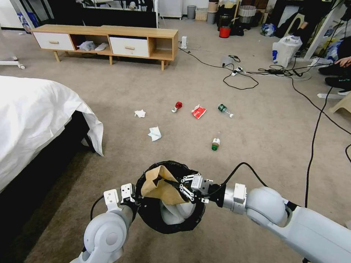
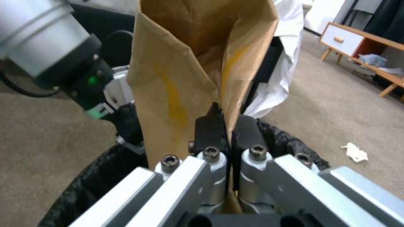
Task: Pick up the trash bin and place the garbage on the floor into it.
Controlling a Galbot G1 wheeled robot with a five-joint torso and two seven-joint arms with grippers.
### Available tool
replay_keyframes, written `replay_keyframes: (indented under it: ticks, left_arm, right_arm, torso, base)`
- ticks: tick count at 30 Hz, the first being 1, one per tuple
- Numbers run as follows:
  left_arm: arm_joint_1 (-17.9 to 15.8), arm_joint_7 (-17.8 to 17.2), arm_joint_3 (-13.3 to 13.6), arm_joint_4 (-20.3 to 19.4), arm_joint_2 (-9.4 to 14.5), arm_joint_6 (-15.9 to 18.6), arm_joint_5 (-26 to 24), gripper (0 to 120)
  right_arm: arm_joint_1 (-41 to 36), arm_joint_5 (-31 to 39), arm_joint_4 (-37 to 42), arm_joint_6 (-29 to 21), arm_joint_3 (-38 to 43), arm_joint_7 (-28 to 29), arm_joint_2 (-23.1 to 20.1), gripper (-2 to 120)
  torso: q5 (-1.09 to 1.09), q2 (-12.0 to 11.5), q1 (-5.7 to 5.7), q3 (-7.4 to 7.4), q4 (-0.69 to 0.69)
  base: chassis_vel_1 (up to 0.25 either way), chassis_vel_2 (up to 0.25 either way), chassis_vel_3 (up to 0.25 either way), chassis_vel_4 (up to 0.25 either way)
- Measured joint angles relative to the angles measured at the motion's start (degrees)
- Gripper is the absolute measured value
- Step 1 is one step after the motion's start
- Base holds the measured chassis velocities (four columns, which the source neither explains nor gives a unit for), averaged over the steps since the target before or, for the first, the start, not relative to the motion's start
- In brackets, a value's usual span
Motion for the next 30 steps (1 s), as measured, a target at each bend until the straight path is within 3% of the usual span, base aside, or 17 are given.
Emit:
replay_keyframes:
  ticks: [10, 30]
  left_arm:
    - [0.42, -0.06, 0.07, -1.14, -0.84, -0.04, -0.43, 0]
    - [0.94, 0.98, -0.72, -2.12, -0.58, -0.11, 3.52, 0]
  right_arm:
    - [1.51, -1.12, -4.22, 0.09, -2.69, 0.02, 3.38, 0]
    - [1.65, -0.99, -5.43, -0.93, -4.28, 0.11, 1.49, 0]
  torso:
    - [0.0, 0.0, 0.0, 0.0, 0.01]
    - [0.0, 0.0, 0.0, 0.0, 0.0]
  base:
    - [0.0, 0.0, 0.0, 0.0]
    - [0.0, 0.0, 0.0, 0.0]
